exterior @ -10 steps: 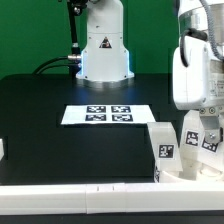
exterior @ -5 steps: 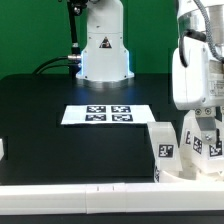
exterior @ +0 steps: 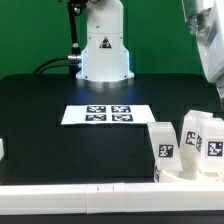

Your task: Assemble stool

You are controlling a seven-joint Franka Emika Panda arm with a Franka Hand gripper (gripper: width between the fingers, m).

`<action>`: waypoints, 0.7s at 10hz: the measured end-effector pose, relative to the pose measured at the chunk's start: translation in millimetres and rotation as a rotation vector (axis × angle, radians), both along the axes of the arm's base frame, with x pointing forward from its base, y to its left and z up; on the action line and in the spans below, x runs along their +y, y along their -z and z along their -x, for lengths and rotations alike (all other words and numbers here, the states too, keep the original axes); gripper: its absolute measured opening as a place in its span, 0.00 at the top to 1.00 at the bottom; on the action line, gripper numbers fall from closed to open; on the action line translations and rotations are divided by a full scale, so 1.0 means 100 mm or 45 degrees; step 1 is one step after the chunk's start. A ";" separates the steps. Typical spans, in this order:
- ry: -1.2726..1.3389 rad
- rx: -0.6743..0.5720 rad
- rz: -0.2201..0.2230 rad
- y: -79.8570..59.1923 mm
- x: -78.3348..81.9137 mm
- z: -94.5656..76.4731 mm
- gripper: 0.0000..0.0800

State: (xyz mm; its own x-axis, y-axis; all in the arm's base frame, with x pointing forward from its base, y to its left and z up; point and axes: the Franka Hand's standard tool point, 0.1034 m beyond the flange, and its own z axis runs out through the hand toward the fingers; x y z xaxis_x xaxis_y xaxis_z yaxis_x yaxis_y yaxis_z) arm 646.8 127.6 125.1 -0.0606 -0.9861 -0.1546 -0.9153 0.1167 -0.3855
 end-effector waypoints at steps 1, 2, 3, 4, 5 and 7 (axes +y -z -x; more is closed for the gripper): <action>-0.071 -0.008 0.033 0.01 -0.01 0.00 0.19; -0.157 -0.018 0.074 0.01 -0.02 0.00 0.19; -0.345 -0.020 0.142 -0.01 -0.04 -0.01 0.19; -0.565 -0.002 0.174 -0.10 -0.11 -0.03 0.19; -0.844 0.001 0.247 -0.15 -0.18 -0.07 0.19; -1.044 -0.012 0.310 -0.05 -0.29 -0.08 0.19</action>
Offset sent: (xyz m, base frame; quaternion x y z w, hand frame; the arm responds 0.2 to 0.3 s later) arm 0.0052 -0.0059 0.0274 -0.0836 -0.1217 -0.3367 0.9300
